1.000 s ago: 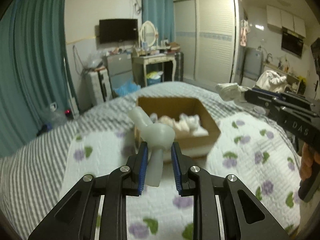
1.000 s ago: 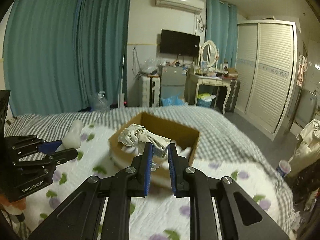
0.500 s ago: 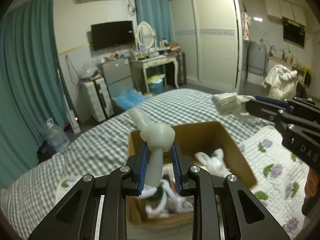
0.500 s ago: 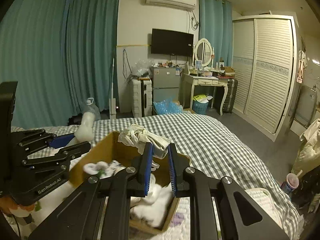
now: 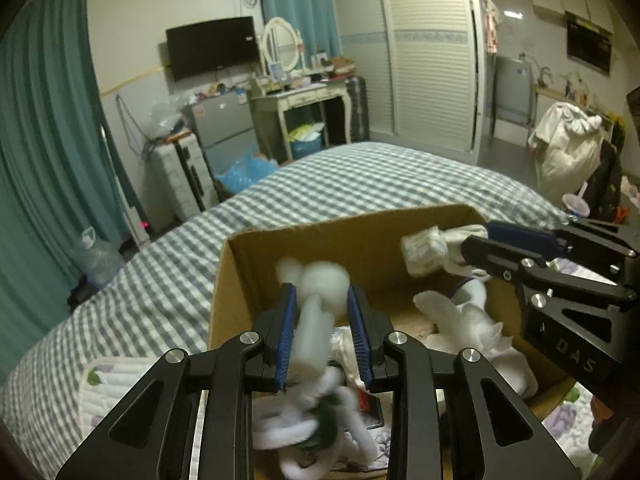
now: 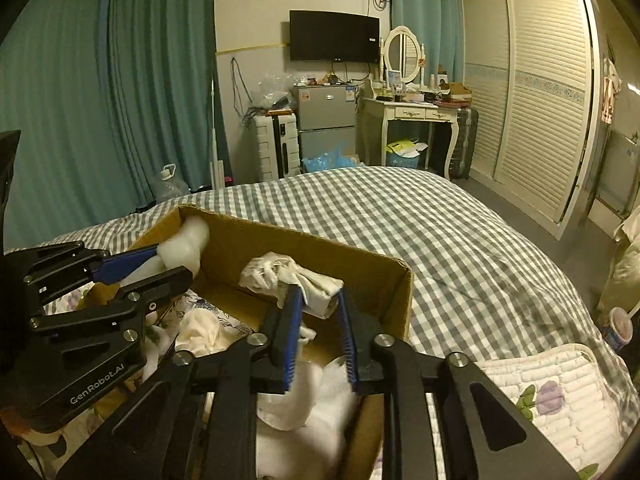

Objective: Organize soft objects

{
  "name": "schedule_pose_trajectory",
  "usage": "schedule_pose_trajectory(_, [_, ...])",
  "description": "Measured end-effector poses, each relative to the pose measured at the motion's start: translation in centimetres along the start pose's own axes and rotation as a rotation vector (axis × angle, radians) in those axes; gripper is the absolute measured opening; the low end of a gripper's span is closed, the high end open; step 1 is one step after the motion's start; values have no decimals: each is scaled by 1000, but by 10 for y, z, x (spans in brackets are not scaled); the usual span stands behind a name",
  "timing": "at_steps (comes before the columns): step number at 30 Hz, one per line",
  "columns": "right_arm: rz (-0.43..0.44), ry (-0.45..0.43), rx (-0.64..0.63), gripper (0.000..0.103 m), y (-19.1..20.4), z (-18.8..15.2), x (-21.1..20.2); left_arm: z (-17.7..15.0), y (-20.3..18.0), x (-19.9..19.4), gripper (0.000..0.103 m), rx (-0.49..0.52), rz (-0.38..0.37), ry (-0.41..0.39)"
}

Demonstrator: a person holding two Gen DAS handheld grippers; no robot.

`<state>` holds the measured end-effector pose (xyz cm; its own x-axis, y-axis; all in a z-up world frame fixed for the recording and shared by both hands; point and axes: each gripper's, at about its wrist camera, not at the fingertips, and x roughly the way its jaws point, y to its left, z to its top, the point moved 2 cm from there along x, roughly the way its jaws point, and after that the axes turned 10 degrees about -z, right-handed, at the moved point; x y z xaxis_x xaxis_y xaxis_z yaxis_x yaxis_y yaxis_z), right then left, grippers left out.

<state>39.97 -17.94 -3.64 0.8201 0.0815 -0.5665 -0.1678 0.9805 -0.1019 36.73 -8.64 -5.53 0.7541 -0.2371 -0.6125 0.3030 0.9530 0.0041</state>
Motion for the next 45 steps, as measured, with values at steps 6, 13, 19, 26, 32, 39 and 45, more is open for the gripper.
schedule_pose_trajectory(6, [-29, -26, 15, 46, -7, 10, -31, 11, -4, -31, 66, 0, 59, -36])
schedule_pose_trajectory(13, [-81, -130, 15, 46, -17, 51, -138, 49, -18, -136, 75, -1, 80, -166])
schedule_pose_trajectory(19, [-126, -254, 13, 60, -21, 82, -259, 69, -35, -265, 89, 9, 86, -363])
schedule_pose_trajectory(26, [-141, -391, 31, 83, -9, 73, -377, 49, -39, -357, 90, 9, 119, -496])
schedule_pose_trajectory(32, [-104, -451, 74, 95, 4, 44, -410, 5, -40, -381, 90, 36, 156, -583])
schedule_pose_trajectory(39, [-84, -458, 84, 96, 25, -5, -384, -40, -33, -340, 90, 17, 145, -524])
schedule_pose_trajectory(45, [-72, -363, 63, 96, 47, -39, -316, -70, -21, -289, 90, -30, 120, -446])
